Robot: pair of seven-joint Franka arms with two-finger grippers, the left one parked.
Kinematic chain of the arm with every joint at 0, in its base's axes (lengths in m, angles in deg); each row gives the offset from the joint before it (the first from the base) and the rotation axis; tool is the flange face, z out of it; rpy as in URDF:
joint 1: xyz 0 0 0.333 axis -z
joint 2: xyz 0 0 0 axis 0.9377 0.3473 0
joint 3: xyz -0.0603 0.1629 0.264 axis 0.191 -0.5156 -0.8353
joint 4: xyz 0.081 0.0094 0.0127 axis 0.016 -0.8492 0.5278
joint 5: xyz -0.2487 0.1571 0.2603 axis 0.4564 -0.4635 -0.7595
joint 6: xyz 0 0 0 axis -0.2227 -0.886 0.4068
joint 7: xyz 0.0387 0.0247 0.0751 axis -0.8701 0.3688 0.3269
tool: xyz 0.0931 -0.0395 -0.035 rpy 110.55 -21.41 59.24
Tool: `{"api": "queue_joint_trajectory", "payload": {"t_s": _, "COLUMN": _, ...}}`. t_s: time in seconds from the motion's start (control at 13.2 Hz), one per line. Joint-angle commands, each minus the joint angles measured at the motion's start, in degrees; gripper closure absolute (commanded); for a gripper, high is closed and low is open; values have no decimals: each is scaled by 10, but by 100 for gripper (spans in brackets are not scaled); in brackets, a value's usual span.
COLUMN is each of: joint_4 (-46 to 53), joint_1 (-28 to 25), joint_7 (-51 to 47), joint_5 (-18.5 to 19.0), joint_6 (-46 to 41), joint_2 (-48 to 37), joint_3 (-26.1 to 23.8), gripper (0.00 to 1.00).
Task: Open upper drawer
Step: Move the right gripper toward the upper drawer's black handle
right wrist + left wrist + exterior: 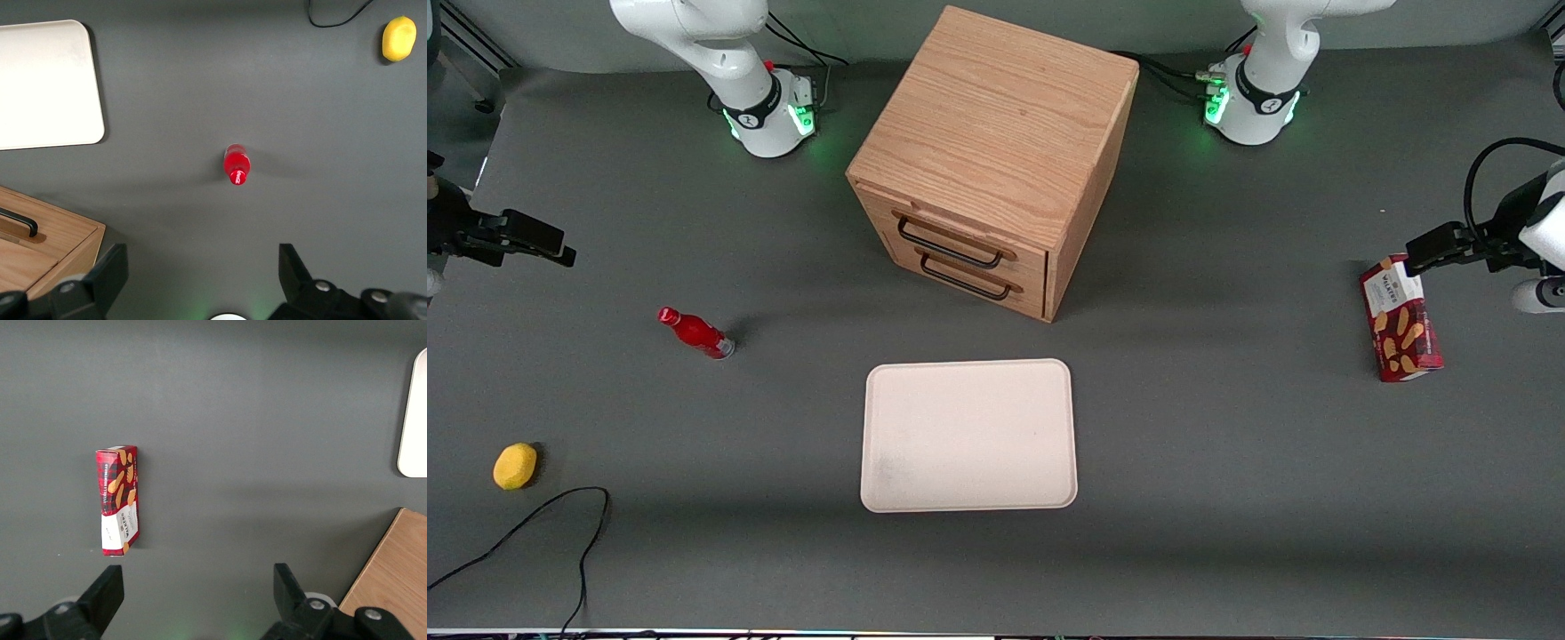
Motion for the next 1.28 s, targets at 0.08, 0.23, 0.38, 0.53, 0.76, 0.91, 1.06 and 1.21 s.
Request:
{"api": "queue_joint_trajectory", "payload": {"t_s": 0.08, "joint_4": 17, "joint_1": -4, "joint_7": -2, "joint_5": -2, "joint_6": -9, "joint_2": 7, "joint_3": 0, "gripper": 0}}
{"api": "queue_joint_trajectory", "payload": {"t_s": 0.23, "joint_4": 20, "joint_1": -3, "joint_7": 5, "joint_5": -2, "joint_6": -9, "joint_2": 8, "joint_3": 3, "gripper": 0}}
{"api": "queue_joint_trajectory", "payload": {"t_s": 0.38, "joint_4": 20, "joint_1": -4, "joint_7": 8, "joint_5": -4, "joint_6": -9, "joint_2": 8, "joint_3": 3, "gripper": 0}}
{"api": "queue_joint_trajectory", "payload": {"t_s": 0.53, "joint_4": 21, "joint_1": -7, "joint_7": 8, "joint_5": -9, "joint_6": -9, "joint_2": 8, "joint_3": 2, "gripper": 0}}
{"api": "queue_joint_trajectory", "payload": {"t_s": 0.76, "joint_4": 21, "joint_1": -9, "joint_7": 8, "joint_5": -10, "joint_6": -25, "joint_2": 7, "joint_3": -1, "gripper": 0}}
{"api": "queue_joint_trajectory", "payload": {"t_s": 0.91, "joint_4": 19, "joint_1": -9, "joint_7": 7, "joint_5": -11, "joint_6": -28, "joint_2": 8, "joint_3": -1, "gripper": 0}}
{"api": "queue_joint_trajectory", "payload": {"t_s": 1.06, "joint_4": 17, "joint_1": -9, "joint_7": -1, "joint_5": -28, "joint_6": -28, "joint_2": 8, "joint_3": 0, "gripper": 0}}
{"api": "queue_joint_trajectory", "payload": {"t_s": 1.21, "joint_4": 31, "joint_1": -8, "joint_7": 7, "joint_5": -71, "joint_6": -28, "joint_2": 8, "joint_3": 1, "gripper": 0}}
